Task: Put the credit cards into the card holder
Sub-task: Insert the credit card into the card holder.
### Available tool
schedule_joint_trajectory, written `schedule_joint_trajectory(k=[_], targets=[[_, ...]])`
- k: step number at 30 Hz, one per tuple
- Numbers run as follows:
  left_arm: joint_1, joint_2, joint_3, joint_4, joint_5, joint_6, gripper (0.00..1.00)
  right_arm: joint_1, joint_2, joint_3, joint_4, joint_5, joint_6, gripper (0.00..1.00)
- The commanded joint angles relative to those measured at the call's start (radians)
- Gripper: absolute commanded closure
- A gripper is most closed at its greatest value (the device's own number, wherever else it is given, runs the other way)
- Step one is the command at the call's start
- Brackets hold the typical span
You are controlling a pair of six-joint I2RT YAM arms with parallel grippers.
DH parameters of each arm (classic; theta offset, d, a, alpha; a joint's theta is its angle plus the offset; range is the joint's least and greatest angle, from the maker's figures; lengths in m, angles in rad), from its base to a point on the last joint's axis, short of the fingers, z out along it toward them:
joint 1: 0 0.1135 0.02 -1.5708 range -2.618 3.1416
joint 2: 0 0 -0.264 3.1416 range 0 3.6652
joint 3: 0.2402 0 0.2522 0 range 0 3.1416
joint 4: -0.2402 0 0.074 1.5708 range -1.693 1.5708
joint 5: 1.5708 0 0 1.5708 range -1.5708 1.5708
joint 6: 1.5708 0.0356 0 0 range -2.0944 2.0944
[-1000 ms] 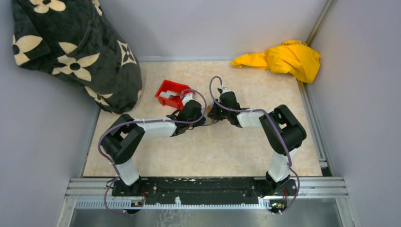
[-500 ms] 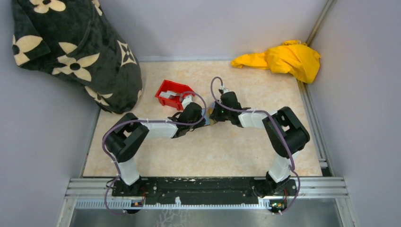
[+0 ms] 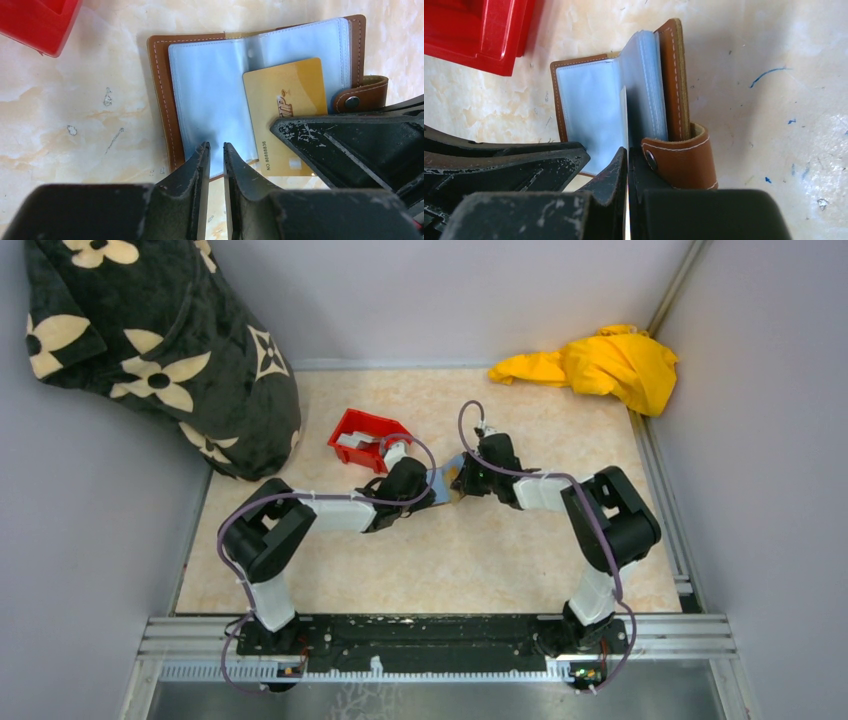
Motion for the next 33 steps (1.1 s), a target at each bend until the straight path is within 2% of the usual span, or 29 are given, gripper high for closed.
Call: schedule_joint_trajectory(k=[1, 33], targets=[[-0.002, 0.045, -0.032, -0.085, -0.005, 0.004, 0.76, -0.035, 0.011, -0.012, 0.039, 0.011, -0.001, 1.00], [-0.001, 0.049, -0.036, -0.107, 0.000, 0.010, 0.76, -0.083, 0.136, -0.014, 0.274, -0.211, 0.150, 1.00]])
